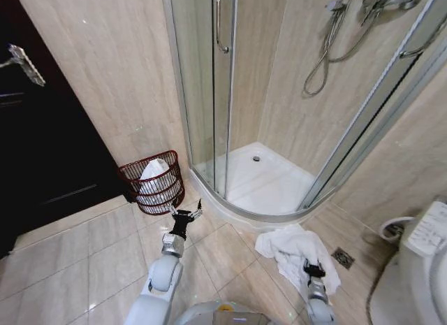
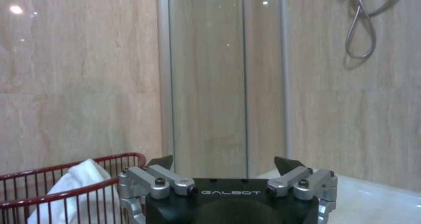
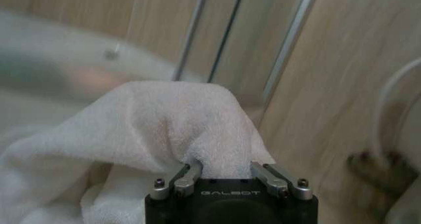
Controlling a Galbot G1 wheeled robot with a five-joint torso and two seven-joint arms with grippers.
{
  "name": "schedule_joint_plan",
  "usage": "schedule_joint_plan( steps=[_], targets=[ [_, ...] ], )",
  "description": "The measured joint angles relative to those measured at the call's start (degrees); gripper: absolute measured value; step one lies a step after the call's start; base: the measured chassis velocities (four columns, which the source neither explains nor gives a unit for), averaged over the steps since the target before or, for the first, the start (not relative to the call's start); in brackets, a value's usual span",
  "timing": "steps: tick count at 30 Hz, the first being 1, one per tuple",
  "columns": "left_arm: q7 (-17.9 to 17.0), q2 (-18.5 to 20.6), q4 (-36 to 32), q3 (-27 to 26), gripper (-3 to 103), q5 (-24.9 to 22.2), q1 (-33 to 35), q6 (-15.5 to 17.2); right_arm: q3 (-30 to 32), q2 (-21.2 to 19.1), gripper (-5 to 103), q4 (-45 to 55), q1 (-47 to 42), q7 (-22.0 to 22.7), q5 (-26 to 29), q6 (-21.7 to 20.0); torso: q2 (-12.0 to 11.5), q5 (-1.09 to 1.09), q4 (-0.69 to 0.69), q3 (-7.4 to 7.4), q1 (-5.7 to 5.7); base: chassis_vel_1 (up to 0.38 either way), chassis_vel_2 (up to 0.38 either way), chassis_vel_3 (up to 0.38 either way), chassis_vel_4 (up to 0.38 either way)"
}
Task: Discard the used towel into the hamper.
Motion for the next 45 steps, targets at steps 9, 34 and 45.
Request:
schedule_joint_plan(
  steps=[9, 34, 45],
  targets=[
    [0.00, 0.11, -1.96, 1.10, 100, 0.98, 1.44, 0.14, 16.50, 1.81, 20, 30.83, -13.77, -10.05, 2.61, -3.70, 0.00, -0.03, -0.03, -0.01, 0.00, 0.000, 0.000, 0.000, 0.000],
    [-0.07, 0.45, -6.69, 0.99, 100, -2.83, 2.83, 3.32, 30.62, 10.46, 20, 81.42, -20.79, -28.92, 20.42, -43.48, 0.01, -0.03, 0.01, 0.00, 0.00, 0.000, 0.000, 0.000, 0.000],
    [1.28, 2.67, -5.04, -1.36, 100, -5.95, 1.89, 0.48, 24.83, 14.10, 20, 89.76, -24.99, -26.17, 11.99, -45.00, 0.01, -0.02, 0.00, 0.00, -0.01, 0.004, 0.005, 0.004, 0.004]
  ],
)
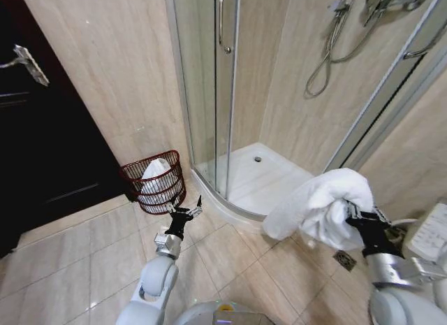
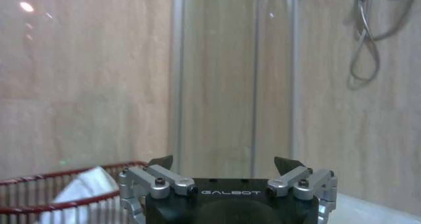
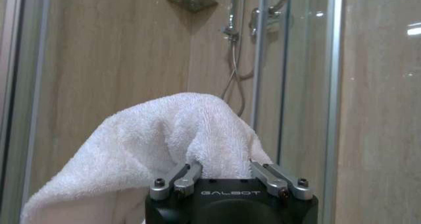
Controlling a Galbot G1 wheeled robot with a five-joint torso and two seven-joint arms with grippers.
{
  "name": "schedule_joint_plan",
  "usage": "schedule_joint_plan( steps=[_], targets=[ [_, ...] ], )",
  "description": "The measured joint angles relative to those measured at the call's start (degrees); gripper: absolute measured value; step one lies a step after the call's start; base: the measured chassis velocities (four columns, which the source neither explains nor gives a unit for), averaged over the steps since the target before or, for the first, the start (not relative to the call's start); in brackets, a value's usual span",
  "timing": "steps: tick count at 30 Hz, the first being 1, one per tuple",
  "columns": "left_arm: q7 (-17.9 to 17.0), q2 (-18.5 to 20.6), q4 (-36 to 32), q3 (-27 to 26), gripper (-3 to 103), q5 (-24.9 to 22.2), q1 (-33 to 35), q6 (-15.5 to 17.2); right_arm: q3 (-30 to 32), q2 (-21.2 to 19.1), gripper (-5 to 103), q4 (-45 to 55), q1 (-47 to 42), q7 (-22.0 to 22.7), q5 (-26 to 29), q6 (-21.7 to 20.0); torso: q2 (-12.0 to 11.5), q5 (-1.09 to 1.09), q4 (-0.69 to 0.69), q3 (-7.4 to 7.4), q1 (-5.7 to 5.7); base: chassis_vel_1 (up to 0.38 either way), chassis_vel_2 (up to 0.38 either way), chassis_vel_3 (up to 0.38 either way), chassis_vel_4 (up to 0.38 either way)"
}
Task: Discard the used towel into the hamper.
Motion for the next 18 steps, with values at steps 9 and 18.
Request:
schedule_joint_plan(
  steps=[9, 18],
  targets=[
    [0.37, 0.23, 0.66, -0.89, 100, -0.94, -0.64, -2.23, -2.68, 0.89, 20, -0.33, -1.08, 0.03, -4.59, 1.14, 0.00, 0.02, -0.02, 0.00, 0.00, 0.010, 0.013, 0.011, 0.008],
    [0.42, 0.34, -0.04, -0.66, 100, -0.83, -0.44, -0.24, -3.77, 1.12, 20, -0.87, -1.05, 0.13, -5.67, 2.44, 0.00, 0.01, -0.01, 0.00, 0.00, 0.087, 0.079, -0.077, -0.086]
  ],
)
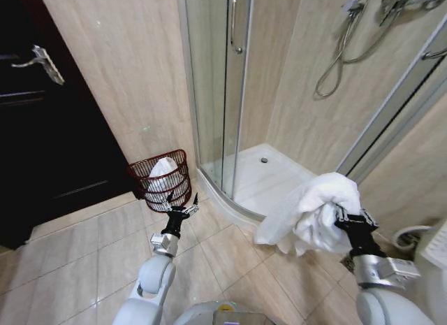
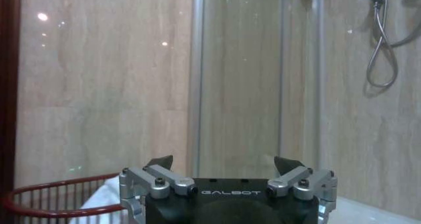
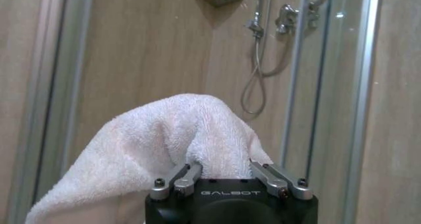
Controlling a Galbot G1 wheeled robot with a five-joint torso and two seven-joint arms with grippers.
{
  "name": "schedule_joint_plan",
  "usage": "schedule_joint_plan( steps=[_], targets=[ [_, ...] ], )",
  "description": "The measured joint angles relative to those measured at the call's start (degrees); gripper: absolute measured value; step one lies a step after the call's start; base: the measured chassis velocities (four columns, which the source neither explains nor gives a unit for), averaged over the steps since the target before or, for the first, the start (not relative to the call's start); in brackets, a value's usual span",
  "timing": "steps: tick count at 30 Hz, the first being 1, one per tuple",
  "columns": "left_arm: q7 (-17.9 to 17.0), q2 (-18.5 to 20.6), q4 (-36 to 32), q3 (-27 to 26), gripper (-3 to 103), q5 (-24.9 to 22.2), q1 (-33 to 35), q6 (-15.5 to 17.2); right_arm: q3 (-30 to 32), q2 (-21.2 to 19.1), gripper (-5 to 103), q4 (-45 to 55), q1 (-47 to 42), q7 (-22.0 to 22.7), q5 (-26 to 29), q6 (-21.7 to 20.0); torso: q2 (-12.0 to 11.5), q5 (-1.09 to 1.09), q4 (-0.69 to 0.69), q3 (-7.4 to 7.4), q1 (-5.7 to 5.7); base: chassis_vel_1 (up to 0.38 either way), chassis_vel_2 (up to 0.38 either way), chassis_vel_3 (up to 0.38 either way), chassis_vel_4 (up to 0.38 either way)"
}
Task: Discard the used towel into the hamper.
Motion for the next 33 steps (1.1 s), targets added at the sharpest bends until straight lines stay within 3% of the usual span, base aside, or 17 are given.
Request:
schedule_joint_plan(
  steps=[8, 21, 27, 33],
  targets=[
    [0.72, 0.10, -0.23, -0.13, 100, 0.16, -0.38, 0.78, -0.93, -0.43, 20, -0.05, 0.86, 0.70, -0.48, 0.24, 0.00, -0.01, 0.00, 0.00, 0.00, 0.156, 0.137, -0.140, -0.118],
    [0.65, 0.07, 0.16, -0.44, 100, 0.14, -0.04, 0.23, -2.58, -0.78, 20, 0.08, 1.78, 1.78, -2.64, -0.69, 0.00, 0.01, 0.00, 0.00, 0.00, 0.039, 0.040, 0.077, 0.060],
    [-0.56, -0.31, 0.87, -0.34, 100, -0.29, -0.04, -1.83, -3.92, -0.83, 20, 0.22, 2.15, 1.94, -3.33, -0.96, 0.00, 0.00, 0.00, 0.00, 0.00, 0.089, 0.080, -0.002, 0.005],
    [-1.44, -1.16, 0.02, 0.17, 100, -0.27, 0.29, -1.21, -4.31, -1.19, 20, 0.86, 1.78, 1.97, -3.10, -1.27, 0.00, 0.00, -0.01, 0.00, 0.00, 0.111, 0.116, -0.133, -0.119]
  ],
)
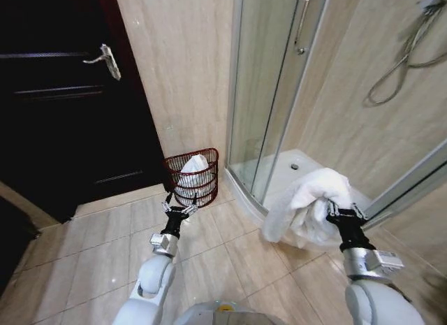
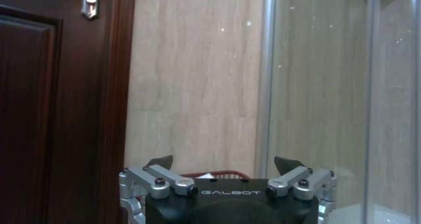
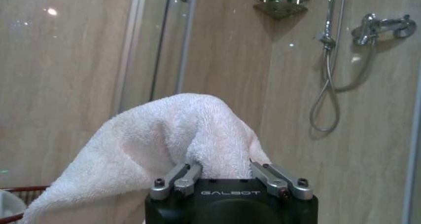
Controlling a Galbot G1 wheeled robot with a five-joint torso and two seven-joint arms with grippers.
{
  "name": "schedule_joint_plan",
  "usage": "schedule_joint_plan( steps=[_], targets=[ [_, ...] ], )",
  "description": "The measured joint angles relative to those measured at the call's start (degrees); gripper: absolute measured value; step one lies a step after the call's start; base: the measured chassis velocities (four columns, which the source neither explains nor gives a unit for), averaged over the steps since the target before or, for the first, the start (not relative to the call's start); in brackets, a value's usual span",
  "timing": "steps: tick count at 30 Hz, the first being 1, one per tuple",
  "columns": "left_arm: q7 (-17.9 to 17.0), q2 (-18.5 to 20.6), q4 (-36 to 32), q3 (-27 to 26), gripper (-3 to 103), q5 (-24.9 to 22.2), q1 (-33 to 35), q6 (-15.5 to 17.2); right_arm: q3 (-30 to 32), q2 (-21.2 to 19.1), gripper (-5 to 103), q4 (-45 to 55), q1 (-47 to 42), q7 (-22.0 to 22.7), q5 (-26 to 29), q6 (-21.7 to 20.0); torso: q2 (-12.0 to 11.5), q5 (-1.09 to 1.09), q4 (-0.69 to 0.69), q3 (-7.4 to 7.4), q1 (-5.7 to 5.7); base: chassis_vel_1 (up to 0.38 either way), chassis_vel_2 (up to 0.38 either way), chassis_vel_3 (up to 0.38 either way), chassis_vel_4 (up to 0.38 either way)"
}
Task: Discard the used towel into the hamper.
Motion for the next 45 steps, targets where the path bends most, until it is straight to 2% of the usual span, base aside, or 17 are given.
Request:
schedule_joint_plan(
  steps=[7, 18, 23, 26, 45],
  targets=[
    [-0.76, -0.42, -0.73, -0.69, 100, 0.28, 0.90, 1.83, -1.34, -1.54, 20, -0.19, 0.52, 0.00, 1.56, -0.10, 0.00, -0.01, 0.02, 0.00, 0.00, 0.139, 0.141, -0.127, -0.115],
    [-1.21, -2.04, -0.93, -0.69, 100, 1.05, 1.85, 1.89, -0.36, -2.26, 20, -1.31, 1.21, -0.01, 3.68, 0.31, 0.00, 0.01, 0.00, 0.00, 0.00, 0.013, 0.016, 0.061, 0.054],
    [-2.94, -1.95, -0.92, -0.19, 100, 1.34, 1.99, 0.97, 0.81, -2.70, 20, -1.42, 0.60, 0.61, 4.64, -0.09, 0.00, -0.01, 0.03, 0.00, 0.00, 0.071, 0.055, 0.042, 0.052],
    [-3.39, -1.55, -0.96, -0.97, 100, 0.83, 1.71, 0.85, 1.67, -3.82, 20, -1.11, 0.03, 0.89, 5.48, -1.11, 0.00, -0.01, 0.01, 0.00, 0.00, 0.044, 0.028, -0.006, 0.002],
    [-3.51, -2.56, -1.63, -1.39, 100, 1.31, 3.42, 0.15, -2.47, -3.03, 20, 0.00, -0.98, 0.87, 3.36, 0.20, 0.00, 0.00, 0.01, 0.00, -0.01, 0.057, 0.052, -0.052, -0.049]
  ],
)
